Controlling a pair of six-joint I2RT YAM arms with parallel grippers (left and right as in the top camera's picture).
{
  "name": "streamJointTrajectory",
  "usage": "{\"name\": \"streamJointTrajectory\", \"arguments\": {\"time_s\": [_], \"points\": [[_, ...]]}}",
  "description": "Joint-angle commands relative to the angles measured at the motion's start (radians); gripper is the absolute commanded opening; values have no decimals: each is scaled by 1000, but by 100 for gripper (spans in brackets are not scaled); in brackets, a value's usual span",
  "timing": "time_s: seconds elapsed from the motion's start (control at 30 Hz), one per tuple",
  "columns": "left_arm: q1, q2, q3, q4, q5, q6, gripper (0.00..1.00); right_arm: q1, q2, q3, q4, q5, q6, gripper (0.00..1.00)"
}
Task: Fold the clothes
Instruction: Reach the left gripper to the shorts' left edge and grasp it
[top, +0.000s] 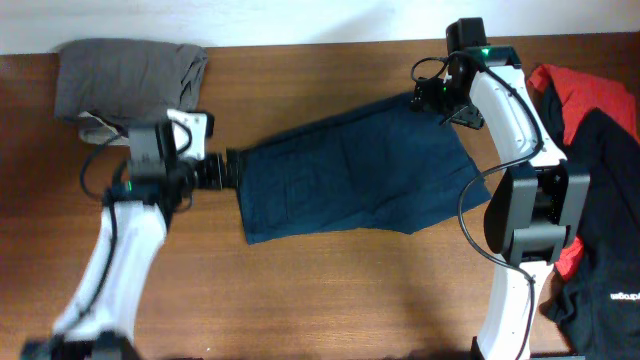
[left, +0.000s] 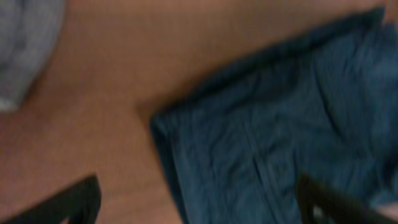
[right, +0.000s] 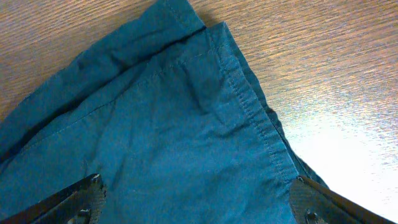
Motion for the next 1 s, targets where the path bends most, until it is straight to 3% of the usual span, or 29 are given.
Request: {"name": "streamJointTrajectory", "arguments": {"time_s": [0.0,0.13,0.37,0.97], "points": [[13,108,138,-72,103,6,99,1,0,-5,-1,-4,8,99],[13,197,146,-56,92,-10,99,1,0,-5,-6,-4,8,98],[13,288,146,-165,92,-179,99,1,0,-5,4,-4,8,99],[12,534,146,-205,202,-222,99,1,2,-5,6,-4,8,99]]}}
